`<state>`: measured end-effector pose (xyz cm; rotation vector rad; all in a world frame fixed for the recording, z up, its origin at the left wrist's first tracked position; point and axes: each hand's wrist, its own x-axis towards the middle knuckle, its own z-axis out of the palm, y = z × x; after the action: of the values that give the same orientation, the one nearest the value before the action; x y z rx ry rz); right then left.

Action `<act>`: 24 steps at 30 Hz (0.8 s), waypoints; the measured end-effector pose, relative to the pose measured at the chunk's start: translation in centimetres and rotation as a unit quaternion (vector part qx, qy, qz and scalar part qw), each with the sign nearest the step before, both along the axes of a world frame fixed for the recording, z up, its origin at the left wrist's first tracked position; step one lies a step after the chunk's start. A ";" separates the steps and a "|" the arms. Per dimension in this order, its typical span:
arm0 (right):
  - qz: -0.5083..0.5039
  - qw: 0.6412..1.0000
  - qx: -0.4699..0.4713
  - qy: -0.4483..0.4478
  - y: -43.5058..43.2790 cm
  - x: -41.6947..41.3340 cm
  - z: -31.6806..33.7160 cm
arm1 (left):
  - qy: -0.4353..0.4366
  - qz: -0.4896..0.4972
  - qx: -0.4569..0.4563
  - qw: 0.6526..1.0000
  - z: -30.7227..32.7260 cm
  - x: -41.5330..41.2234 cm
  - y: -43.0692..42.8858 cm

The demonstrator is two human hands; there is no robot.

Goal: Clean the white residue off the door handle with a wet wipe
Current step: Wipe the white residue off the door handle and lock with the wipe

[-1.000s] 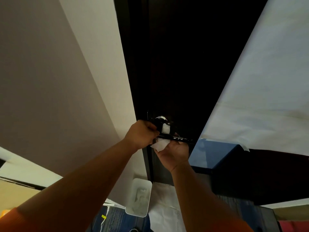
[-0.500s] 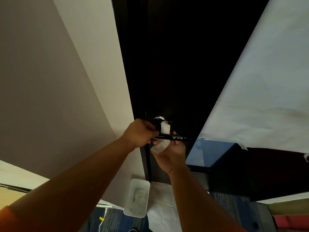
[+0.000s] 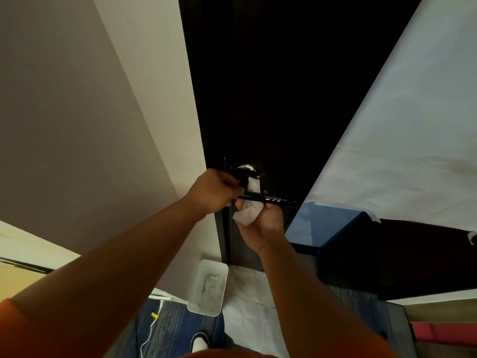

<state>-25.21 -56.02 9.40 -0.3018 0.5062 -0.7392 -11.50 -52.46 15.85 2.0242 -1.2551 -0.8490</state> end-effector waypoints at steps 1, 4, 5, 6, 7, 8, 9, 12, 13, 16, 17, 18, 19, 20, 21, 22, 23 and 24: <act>0.001 1.000 0.004 -0.003 0.0 0.0 0.1 | -0.001 -0.001 0.000 1.000 0.0 0.0 0.0; 0.006 1.000 0.025 0.002 0.0 -0.1 0.1 | 0.009 0.007 0.004 1.000 0.0 0.1 -0.1; 0.008 1.000 0.029 0.005 0.0 -0.1 0.1 | 0.010 0.007 0.005 1.000 0.0 0.1 -0.1; 0.011 0.999 0.033 0.008 -0.1 0.0 0.1 | 0.012 0.005 0.006 1.000 0.0 0.1 -0.2; 0.015 0.999 0.038 0.005 0.0 -0.1 0.0 | 0.013 0.004 0.007 1.000 -0.1 0.1 -0.1; 0.015 0.999 0.040 0.004 0.0 -0.1 0.0 | 0.013 0.003 0.007 1.000 -0.1 0.0 -0.1; 0.014 0.999 0.040 -0.002 0.1 -0.2 -0.1 | 0.011 0.003 0.007 1.000 -0.1 0.0 -0.1; 0.002 0.999 0.040 -0.022 0.4 -0.3 -0.2 | 0.009 0.012 0.003 1.000 -0.2 -0.2 0.0; -0.003 0.999 0.041 -0.027 0.4 -0.2 -0.1 | 0.009 0.015 0.000 1.000 -0.3 -0.3 0.0; -0.015 0.999 0.036 -0.023 0.6 0.3 0.2 | 0.009 0.016 -0.007 1.000 -0.4 -0.3 0.1; -0.019 0.999 0.035 -0.014 0.7 0.4 0.3 | 0.006 0.013 -0.007 1.000 -0.4 -0.3 0.2; -0.021 0.999 0.035 -0.007 0.7 0.4 0.2 | 0.004 0.011 -0.006 1.000 -0.5 -0.3 0.2; -0.022 0.999 0.033 -0.003 0.7 0.4 0.2 | 0.005 0.007 -0.005 1.000 -0.6 -0.3 0.3; -0.023 0.999 0.033 0.002 0.6 0.3 0.1 | 0.008 0.006 -0.003 1.000 -0.6 -0.2 0.3; -0.021 0.999 0.036 0.005 0.6 0.3 0.1 | 0.009 0.006 -0.001 1.000 -0.7 -0.2 0.3; -0.019 0.999 0.037 0.003 0.5 0.3 0.0 | 0.008 0.007 -0.003 1.000 -0.6 -0.2 0.3; -0.015 0.999 0.040 -0.002 0.4 0.3 -0.1 | 0.006 0.008 -0.004 1.000 -0.7 -0.2 0.4; -0.010 0.999 0.041 -0.007 0.3 0.4 -0.3 | 0.002 0.010 -0.006 1.000 -0.6 -0.2 0.3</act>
<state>-24.82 -55.76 9.15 -0.2158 0.5263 -0.7382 -11.68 -52.13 15.23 2.0216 -1.2323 -0.8347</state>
